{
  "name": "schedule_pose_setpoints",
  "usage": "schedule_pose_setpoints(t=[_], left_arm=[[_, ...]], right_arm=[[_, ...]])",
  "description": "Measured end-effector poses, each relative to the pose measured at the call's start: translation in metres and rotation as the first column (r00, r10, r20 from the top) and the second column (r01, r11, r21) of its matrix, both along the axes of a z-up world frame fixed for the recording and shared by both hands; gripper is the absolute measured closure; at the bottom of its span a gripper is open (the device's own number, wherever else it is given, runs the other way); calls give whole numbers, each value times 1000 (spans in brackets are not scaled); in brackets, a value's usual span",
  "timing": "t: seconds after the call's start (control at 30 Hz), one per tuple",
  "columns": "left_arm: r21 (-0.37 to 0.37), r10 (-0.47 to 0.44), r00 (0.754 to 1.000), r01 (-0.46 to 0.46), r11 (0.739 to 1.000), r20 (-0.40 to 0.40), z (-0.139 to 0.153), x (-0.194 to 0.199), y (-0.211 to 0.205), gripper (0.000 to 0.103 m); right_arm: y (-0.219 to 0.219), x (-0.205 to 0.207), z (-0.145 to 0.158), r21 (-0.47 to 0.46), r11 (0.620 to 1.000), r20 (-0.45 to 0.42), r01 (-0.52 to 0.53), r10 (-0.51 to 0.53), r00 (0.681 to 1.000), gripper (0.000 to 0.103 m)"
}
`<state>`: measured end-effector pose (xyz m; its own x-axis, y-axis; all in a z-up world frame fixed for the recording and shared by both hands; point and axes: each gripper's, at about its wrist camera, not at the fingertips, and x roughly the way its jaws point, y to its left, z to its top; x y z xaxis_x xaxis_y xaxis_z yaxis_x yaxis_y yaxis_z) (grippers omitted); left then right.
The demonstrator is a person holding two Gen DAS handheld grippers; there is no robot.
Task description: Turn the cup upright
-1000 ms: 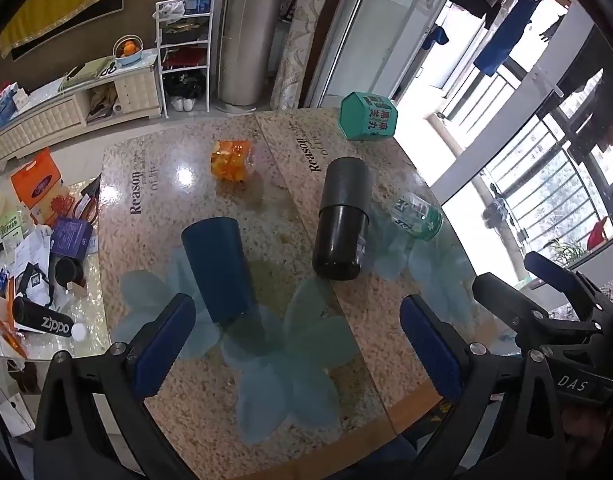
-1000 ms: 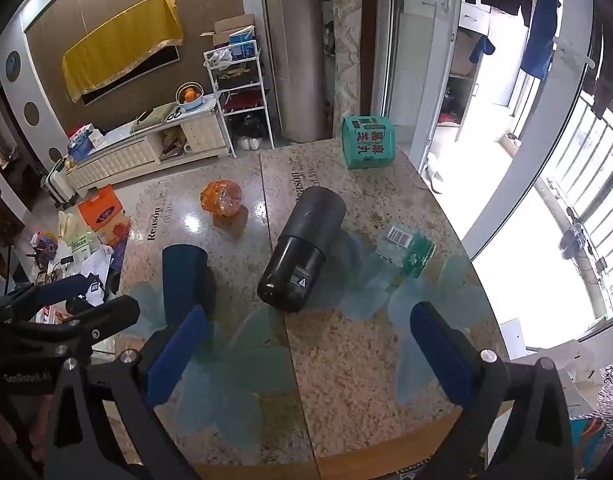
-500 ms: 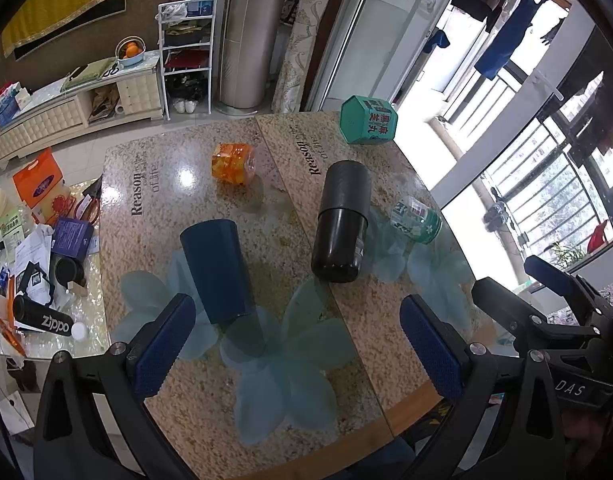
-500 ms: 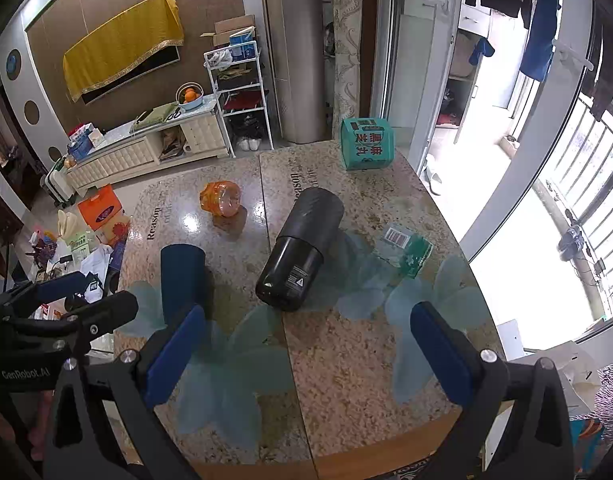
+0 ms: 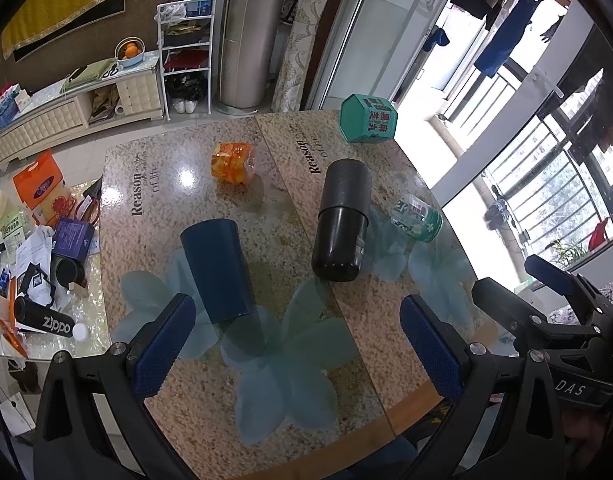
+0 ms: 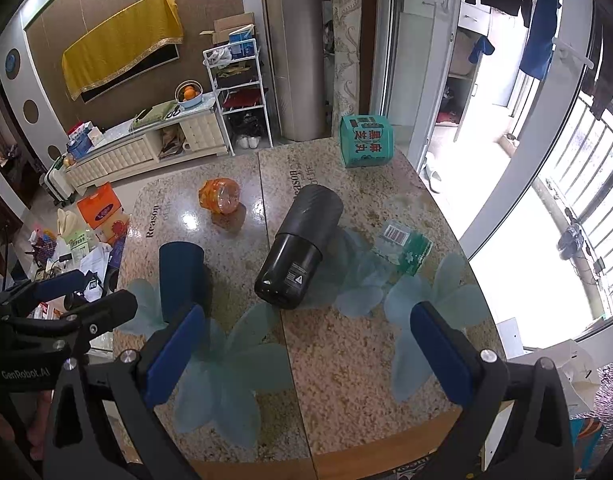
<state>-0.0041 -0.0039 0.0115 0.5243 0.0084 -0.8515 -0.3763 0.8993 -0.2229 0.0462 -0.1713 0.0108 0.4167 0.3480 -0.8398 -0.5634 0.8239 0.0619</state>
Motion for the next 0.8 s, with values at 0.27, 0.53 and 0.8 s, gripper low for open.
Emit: schedule_pose_setpoints(t=[0.27, 0.53, 0.8], left_arm=[[-1, 0, 1000, 0, 1000, -2, -1, 0, 0, 0], [-8, -1, 1000, 1, 1000, -14, -6, 1, 3, 0], [-18, 33, 999, -34, 999, -37, -16, 8, 14, 0]], right_arm=[[-1, 0, -1, -2, 1000, 2, 0, 0, 1000, 0], [0, 3, -3, -7, 1000, -10, 0, 0, 1000, 0], [11, 17, -5, -11, 1000, -45, -11, 10, 999, 0]])
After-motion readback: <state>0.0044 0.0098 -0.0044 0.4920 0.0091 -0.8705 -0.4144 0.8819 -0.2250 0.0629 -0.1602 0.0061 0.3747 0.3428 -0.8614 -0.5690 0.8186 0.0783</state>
